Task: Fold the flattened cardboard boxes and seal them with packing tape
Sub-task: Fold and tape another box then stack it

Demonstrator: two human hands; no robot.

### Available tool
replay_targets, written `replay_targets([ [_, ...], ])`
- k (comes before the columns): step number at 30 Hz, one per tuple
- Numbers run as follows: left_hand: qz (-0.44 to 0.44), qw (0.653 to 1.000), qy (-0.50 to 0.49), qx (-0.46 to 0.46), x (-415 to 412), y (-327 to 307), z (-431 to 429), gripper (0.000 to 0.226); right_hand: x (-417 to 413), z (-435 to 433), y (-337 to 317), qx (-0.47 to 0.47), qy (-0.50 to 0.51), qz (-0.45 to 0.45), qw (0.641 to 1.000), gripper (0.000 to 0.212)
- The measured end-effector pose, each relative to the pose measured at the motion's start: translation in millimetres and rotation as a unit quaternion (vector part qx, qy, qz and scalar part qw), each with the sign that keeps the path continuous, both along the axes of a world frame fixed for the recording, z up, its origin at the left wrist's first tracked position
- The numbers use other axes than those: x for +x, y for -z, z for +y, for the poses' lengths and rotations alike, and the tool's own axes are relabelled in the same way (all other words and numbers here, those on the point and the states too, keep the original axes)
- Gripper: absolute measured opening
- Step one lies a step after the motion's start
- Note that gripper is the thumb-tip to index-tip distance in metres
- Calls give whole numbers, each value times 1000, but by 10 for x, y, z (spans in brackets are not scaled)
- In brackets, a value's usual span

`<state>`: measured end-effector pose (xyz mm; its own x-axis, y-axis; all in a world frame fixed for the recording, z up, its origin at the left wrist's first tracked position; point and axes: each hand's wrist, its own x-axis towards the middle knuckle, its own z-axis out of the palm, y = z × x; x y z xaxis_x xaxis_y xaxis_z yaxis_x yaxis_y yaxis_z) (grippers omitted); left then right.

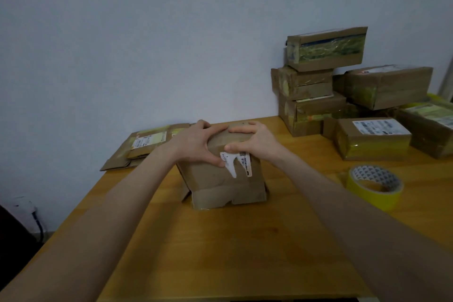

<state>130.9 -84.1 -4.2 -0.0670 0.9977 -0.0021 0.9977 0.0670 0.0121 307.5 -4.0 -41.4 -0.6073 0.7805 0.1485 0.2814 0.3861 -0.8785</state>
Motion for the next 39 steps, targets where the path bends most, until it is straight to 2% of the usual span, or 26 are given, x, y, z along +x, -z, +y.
replay_targets([
  [3,10,1000,-4,3,-124,18,-71,98,-97,-78,75,-18,-15,13,1000,60],
  [6,11,999,-16,-36,-220,173,-192,101,-211,-157,226,-35,-28,-12,999,62],
  [10,73,996,-24,-45,-229,371,-236,109,-220,-161,318,-23,-51,-36,998,61],
  [15,34,999,-1,-10,-51,353,-99,95,1,-37,212,9,-25,-64,998,61],
  [19,38,999,35,-6,300,310,167,96,397,155,185,26,-9,-61,998,62],
  [22,53,999,5,-8,381,301,239,101,562,229,216,66,19,-57,996,62],
  [24,45,999,-6,-18,374,326,207,101,564,195,252,127,47,-68,989,55],
  [26,50,999,2,-22,380,362,148,97,528,121,320,192,42,-90,976,48],
  [28,59,998,8,-24,414,378,102,92,513,71,368,217,30,-101,970,46],
  [33,86,996,5,-10,501,394,116,76,519,108,305,231,26,-146,962,44],
  [39,103,994,14,29,476,500,70,77,572,-26,306,197,16,-141,970,47],
])
